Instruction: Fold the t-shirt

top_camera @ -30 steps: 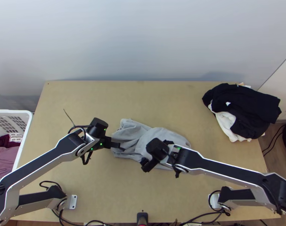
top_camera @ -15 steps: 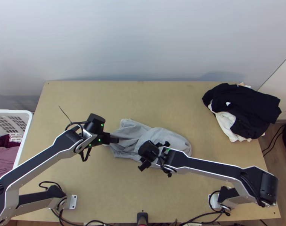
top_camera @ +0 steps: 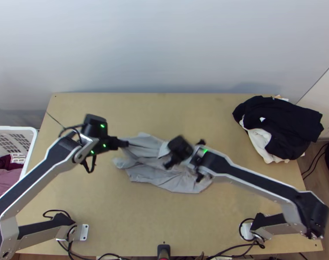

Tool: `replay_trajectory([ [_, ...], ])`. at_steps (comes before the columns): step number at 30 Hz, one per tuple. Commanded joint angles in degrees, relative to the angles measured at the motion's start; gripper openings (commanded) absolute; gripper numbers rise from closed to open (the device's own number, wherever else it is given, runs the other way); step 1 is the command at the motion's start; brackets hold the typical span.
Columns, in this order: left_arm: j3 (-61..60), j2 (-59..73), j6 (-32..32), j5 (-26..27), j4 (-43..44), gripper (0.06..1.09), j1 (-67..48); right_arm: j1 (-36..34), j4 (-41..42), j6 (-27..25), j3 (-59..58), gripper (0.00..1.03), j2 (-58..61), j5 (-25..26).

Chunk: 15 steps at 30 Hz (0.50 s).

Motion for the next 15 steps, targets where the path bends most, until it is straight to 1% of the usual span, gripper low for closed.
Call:
replay_trajectory([
  [1,8.75,0.21,0.03,0.86,-2.79,0.09,6.8,-9.67,-6.89,-2.54,12.11,0.03,-4.13,0.38],
  [6,19.56,1.52,-0.06,0.95,-6.48,0.09,10.84,-15.47,-10.49,-2.89,18.18,0.03,-6.95,0.12],
  [15,41.62,5.3,-0.5,0.95,-13.6,0.09,18.05,-23.91,-12.78,-4.47,26.97,0.03,-12.75,0.2],
])
